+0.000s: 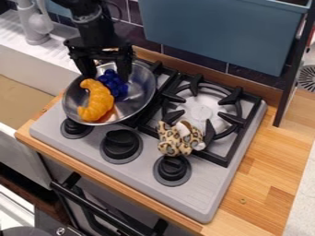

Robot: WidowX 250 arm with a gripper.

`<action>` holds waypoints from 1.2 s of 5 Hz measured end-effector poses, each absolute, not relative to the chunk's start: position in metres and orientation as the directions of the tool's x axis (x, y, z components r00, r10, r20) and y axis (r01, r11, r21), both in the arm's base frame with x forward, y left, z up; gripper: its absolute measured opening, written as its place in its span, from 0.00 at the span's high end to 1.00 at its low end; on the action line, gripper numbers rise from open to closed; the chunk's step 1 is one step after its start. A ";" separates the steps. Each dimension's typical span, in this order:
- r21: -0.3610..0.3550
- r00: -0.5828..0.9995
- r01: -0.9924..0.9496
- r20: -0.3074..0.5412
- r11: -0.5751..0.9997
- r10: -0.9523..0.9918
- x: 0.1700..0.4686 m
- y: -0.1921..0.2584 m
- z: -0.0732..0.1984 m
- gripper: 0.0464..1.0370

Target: Move the blue grapes to the right side burner

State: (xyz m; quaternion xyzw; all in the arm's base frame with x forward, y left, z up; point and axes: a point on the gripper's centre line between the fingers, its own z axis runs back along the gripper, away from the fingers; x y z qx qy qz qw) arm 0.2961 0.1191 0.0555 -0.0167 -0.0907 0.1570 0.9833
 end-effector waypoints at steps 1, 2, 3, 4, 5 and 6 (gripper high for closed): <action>-0.052 0.940 -0.293 0.169 0.955 0.298 0.292 0.119 0.051 0.09; -0.046 0.943 -0.280 0.172 0.959 0.284 0.289 0.118 0.048 0.26; -0.052 0.944 -0.278 0.170 0.959 0.283 0.289 0.118 0.049 0.32; -0.056 0.937 -0.298 0.174 0.953 0.303 0.289 0.118 0.049 0.31; -0.082 0.936 -0.305 0.160 0.949 0.315 0.286 0.115 0.052 0.30; -0.114 0.928 -0.317 0.168 0.942 0.332 0.287 0.115 0.072 0.30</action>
